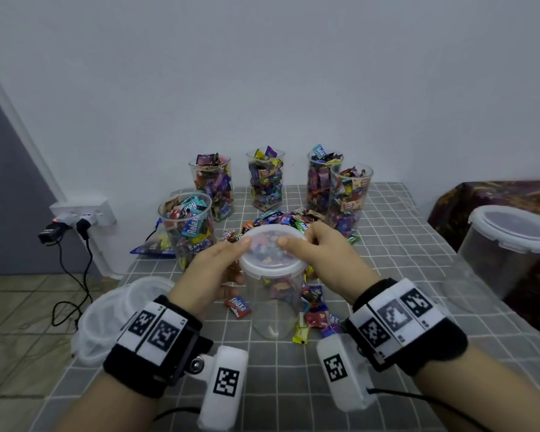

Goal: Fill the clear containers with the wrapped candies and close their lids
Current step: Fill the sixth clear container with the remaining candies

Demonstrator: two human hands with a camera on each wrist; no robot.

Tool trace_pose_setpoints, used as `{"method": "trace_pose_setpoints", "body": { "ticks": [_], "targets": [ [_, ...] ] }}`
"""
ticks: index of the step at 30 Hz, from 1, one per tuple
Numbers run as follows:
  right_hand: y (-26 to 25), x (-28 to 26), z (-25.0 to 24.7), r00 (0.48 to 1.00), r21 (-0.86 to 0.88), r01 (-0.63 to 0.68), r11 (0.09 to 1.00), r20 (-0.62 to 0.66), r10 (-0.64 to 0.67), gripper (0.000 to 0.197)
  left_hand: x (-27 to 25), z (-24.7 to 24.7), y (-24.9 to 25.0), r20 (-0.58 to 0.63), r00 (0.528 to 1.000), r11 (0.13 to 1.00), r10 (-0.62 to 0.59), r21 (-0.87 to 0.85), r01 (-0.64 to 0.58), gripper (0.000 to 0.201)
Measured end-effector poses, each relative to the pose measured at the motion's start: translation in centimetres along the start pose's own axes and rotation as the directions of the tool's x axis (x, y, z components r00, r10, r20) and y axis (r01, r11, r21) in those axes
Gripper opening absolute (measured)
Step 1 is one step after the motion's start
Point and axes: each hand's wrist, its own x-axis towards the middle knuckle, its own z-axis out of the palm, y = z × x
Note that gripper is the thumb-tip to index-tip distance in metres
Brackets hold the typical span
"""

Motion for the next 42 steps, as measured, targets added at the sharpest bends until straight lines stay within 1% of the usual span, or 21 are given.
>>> {"method": "trace_pose_setpoints", "body": {
  "ticks": [3, 6, 9, 11, 13, 14, 16, 17, 18, 20, 22, 23, 25, 26, 27, 29, 31, 34, 37, 39, 42],
  "targets": [
    [0.2, 0.0, -0.1, 0.996, -0.019, 0.065, 0.998, -0.061, -0.066, 0.051, 0.0, 0.3, 0.0, -0.002, 1.000, 1.000, -0.009, -0.027, 0.009, 0.031],
    [0.4, -0.5, 0.0, 0.995, -0.022, 0.078, 0.997, -0.067, -0.080, 0.054, 0.0, 0.3, 0.2, 0.013, 1.000, 0.999, -0.026, -0.030, 0.026, 0.035],
    [1.0, -1.3, 0.3, 0.998, 0.187, 0.021, 0.982, 0.047, -0.030, 0.053, 0.0, 0.4, 0.3, 0.031, 0.999, 0.999, -0.033, -0.039, 0.034, 0.035],
    [1.6, -1.6, 0.8, 0.987, 0.338, -0.022, 0.941, 0.156, -0.033, 0.062, 0.0, 0.4, 0.4, 0.030, 0.999, 0.998, -0.035, -0.052, 0.037, 0.033],
    [2.2, -1.5, 1.3, 0.974, 0.364, 0.017, 0.931, 0.206, -0.098, 0.084, 0.0, 0.3, 0.4, 0.029, 0.998, 0.996, -0.048, -0.072, 0.050, 0.031],
    [2.6, -1.4, 1.7, 0.968, 0.365, 0.058, 0.929, 0.209, -0.142, 0.085, 0.0, 0.3, 0.5, 0.027, 0.998, 0.995, -0.054, -0.088, 0.056, 0.027],
    [3.0, -1.6, 2.4, 0.956, 0.375, 0.087, 0.923, 0.230, -0.184, 0.075, 0.0, 0.4, 0.7, 0.014, 0.998, 0.990, -0.055, -0.126, 0.056, 0.015],
    [3.4, -1.6, 2.7, 0.955, 0.372, 0.084, 0.924, 0.235, -0.182, 0.080, 0.0, 0.4, 0.8, -0.002, 0.999, 0.989, -0.045, -0.144, 0.044, 0.017],
    [3.5, -1.7, 2.9, 0.956, 0.367, 0.083, 0.926, 0.232, -0.178, 0.088, 0.1, 0.5, 0.8, -0.024, 0.999, 0.988, -0.033, -0.153, 0.029, 0.024],
    [4.0, -1.6, 3.1, 0.962, 0.349, 0.094, 0.933, 0.209, -0.175, 0.095, 0.1, 0.6, 0.9, -0.058, 0.998, 0.992, -0.006, -0.123, -0.002, 0.032],
    [4.1, -1.6, 3.1, 0.965, 0.328, 0.099, 0.939, 0.197, -0.171, 0.096, 0.1, 0.5, 0.8, -0.091, 0.994, 0.999, 0.054, -0.004, -0.054, 0.030],
    [4.2, -1.6, 3.1, 0.967, 0.316, 0.102, 0.943, 0.192, -0.169, 0.097, 0.1, 0.3, 0.7, -0.113, 0.988, 0.992, 0.109, 0.082, -0.100, 0.029],
    [4.2, -1.7, 3.2, 0.969, 0.303, 0.109, 0.947, 0.181, -0.170, 0.096, 0.2, -0.2, 0.9, -0.147, 0.964, 0.958, 0.220, 0.221, -0.185, 0.030],
    [4.2, -1.7, 3.2, 0.969, 0.303, 0.105, 0.947, 0.184, -0.166, 0.095, 0.2, -0.4, 1.1, -0.154, 0.953, 0.938, 0.262, 0.273, -0.214, 0.038],
    [4.1, -1.7, 3.2, 0.968, 0.308, 0.098, 0.946, 0.192, -0.163, 0.094, 0.2, -0.5, 1.5, -0.128, 0.947, 0.914, 0.294, 0.327, -0.239, 0.051],
    [4.1, -1.6, 3.2, 0.967, 0.324, 0.088, 0.942, 0.200, -0.159, 0.096, 0.1, -0.4, 2.2, 0.028, 0.946, 0.834, 0.324, 0.463, -0.300, 0.075],
    [4.0, -1.6, 3.2, 0.968, 0.310, 0.094, 0.946, 0.196, -0.160, 0.096, 0.1, 0.1, 3.2, 0.191, 0.940, 0.731, 0.282, 0.592, -0.339, 0.101],
    [4.0, -1.5, 3.1, 0.967, 0.309, 0.086, 0.947, 0.203, -0.154, 0.092, 0.1, 1.1, 4.2, 0.310, 0.934, 0.600, 0.179, 0.718, -0.353, 0.125],
    [4.1, -1.5, 3.0, 0.962, 0.334, 0.078, 0.939, 0.221, -0.159, 0.089, 0.2, 1.8, 4.7, 0.336, 0.933, 0.485, 0.130, 0.799, -0.356, 0.131],
    [4.1, -1.5, 2.9, 0.961, 0.341, 0.075, 0.937, 0.225, -0.159, 0.090, 0.2, 1.9, 4.8, 0.332, 0.933, 0.464, 0.137, 0.811, -0.357, 0.131],
    [4.0, -1.5, 3.0, 0.963, 0.328, 0.081, 0.941, 0.218, -0.159, 0.095, 0.1, 1.9, 4.8, 0.315, 0.937, 0.475, 0.150, 0.808, -0.348, 0.129]
  ]
}}
